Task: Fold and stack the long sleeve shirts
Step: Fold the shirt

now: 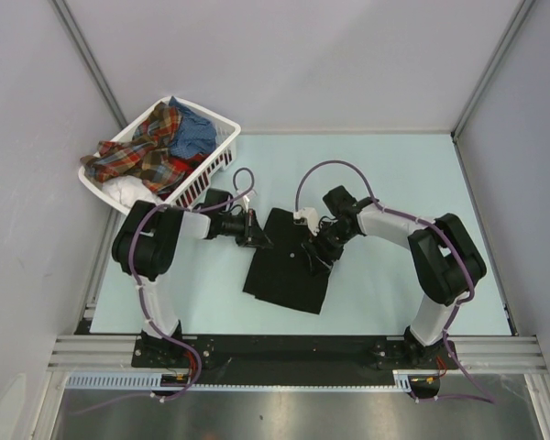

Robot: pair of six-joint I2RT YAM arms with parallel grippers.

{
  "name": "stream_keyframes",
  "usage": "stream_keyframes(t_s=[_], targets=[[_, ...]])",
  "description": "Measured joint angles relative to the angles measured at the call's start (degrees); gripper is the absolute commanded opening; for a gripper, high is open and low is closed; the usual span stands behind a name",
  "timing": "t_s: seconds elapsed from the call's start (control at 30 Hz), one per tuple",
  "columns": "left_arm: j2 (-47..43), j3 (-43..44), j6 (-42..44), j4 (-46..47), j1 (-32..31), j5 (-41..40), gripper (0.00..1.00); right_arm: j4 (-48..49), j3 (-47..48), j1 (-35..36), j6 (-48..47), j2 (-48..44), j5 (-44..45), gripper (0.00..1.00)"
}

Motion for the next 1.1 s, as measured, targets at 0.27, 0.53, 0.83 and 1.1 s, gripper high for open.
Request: stream_keyframes(t_s=[0.27, 0.53, 0.83, 1.1], targets=[[-6.97, 11.82, 11.65, -23.5, -0.83, -10.27, 0.0, 3.8, -2.84, -9.35, 9.75, -2.69, -6.29, 0.75], [-9.51, 37.27, 29.7, -49.33, -2.03, -29.86, 0.0, 9.05, -9.22, -24.22, 24.61, -11.5, -14.25, 0.93], [-7.98, 55.58, 51.98, -59.04, -20.2, -61.92, 0.0, 25.22, -22.99, -35.08, 49.79, -15.04, -22.75, 0.99], [5.09, 44.39, 51.28, -54.03, -36.02, -72.32, 0.0, 29.2, -23.43, -41.97, 53.77, -6.91, -24.0, 0.97]])
